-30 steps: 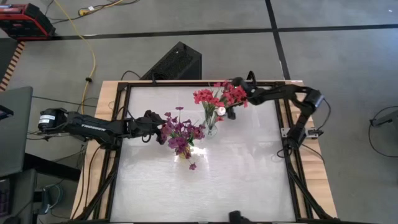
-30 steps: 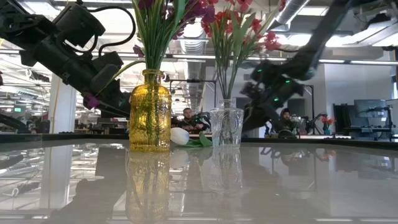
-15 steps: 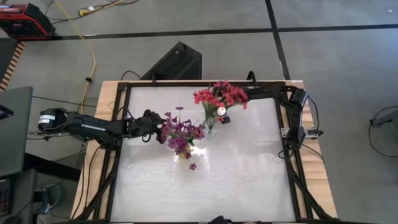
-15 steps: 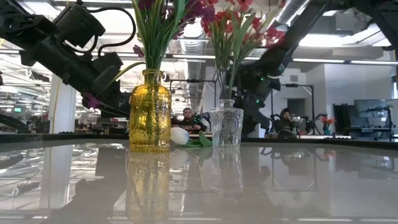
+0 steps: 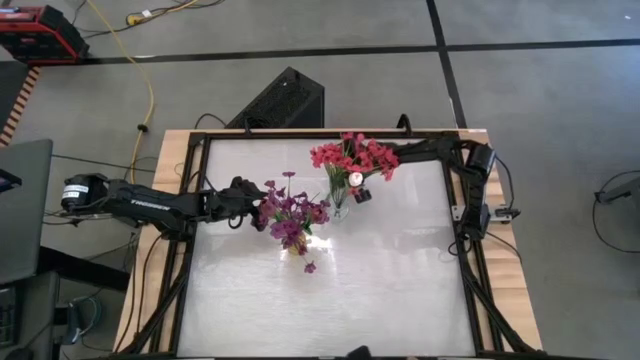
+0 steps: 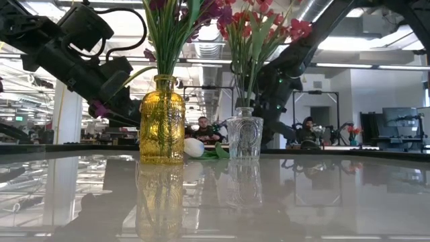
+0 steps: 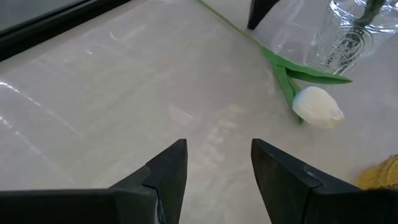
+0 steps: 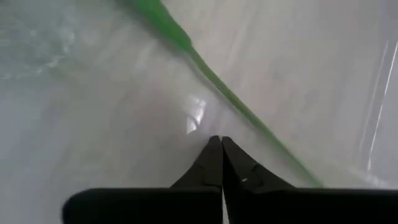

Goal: Sort flowers into vase by color
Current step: Put the white flower into the transparent vase

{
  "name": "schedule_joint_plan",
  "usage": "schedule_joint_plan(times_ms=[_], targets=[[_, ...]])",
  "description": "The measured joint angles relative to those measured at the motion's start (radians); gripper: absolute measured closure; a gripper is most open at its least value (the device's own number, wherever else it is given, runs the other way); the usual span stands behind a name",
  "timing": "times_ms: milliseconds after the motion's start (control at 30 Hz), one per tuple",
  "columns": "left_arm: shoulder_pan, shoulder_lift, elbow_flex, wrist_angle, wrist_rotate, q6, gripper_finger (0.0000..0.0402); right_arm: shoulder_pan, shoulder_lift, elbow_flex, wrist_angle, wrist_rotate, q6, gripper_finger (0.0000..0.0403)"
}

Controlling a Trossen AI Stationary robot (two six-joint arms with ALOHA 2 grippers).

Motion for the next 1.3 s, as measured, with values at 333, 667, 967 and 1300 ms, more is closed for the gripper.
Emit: schedule_joint_plan(times_ms=[333, 667, 967, 1300], targets=[[0.000, 0.000, 0.000, -0.010, 0.005, 0.000, 0.0235, -0.076, -0.142, -0.007, -0.341, 0.089, 0.173, 0.0387], [0.000, 0.000, 0.000, -0.002, 0.003, 0.026, 0.0235, -0.128, -0.160, -0.062, -0.046, -0.158, 0.189, 0.0312], [0.000, 0.000, 0.000, -0.010, 0.007, 0.017, 0.0235, -0.083, -0.002, 0.077, 0.058, -0.112, 0.170, 0.0243], [0.000, 0.000, 0.000, -0.014, 0.015, -0.001, 0.0235, -0.051, 0.168, 0.334, -0.224, -0.176, 0.049, 0.0167]])
